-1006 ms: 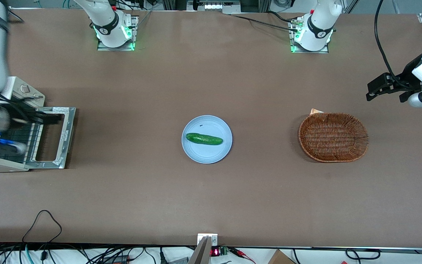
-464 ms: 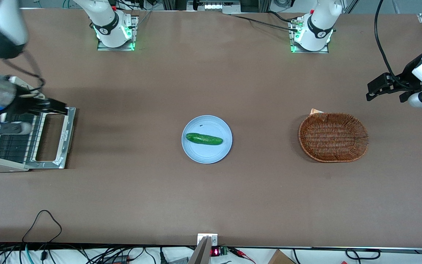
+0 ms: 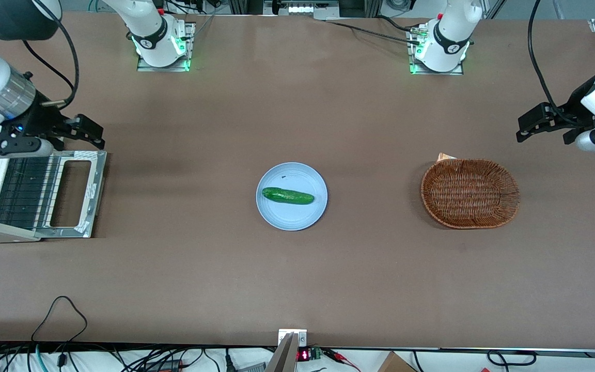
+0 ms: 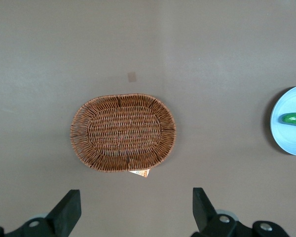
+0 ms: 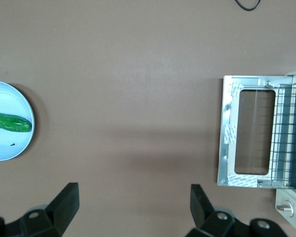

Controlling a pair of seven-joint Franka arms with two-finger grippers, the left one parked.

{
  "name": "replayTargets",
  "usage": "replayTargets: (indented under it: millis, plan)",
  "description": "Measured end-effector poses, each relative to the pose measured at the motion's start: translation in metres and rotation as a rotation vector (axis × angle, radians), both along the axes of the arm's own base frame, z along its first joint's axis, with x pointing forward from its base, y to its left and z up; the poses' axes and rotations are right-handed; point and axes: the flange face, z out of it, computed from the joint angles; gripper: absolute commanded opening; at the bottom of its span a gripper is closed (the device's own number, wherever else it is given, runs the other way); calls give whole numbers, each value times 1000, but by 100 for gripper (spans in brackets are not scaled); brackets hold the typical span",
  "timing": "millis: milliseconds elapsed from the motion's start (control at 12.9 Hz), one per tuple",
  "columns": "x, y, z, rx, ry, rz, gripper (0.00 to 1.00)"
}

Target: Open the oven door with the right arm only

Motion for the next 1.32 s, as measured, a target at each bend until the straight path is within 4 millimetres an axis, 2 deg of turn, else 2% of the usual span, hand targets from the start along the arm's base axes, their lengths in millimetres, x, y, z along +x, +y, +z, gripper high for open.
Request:
replayTargets:
  millis: [310,619,1315]
  plan:
    - [1,-14,-9,21,29,-32,100]
    - [2,-29,-9,35,33,-63,100]
    - [0,-30,-10,36,46,-65,100]
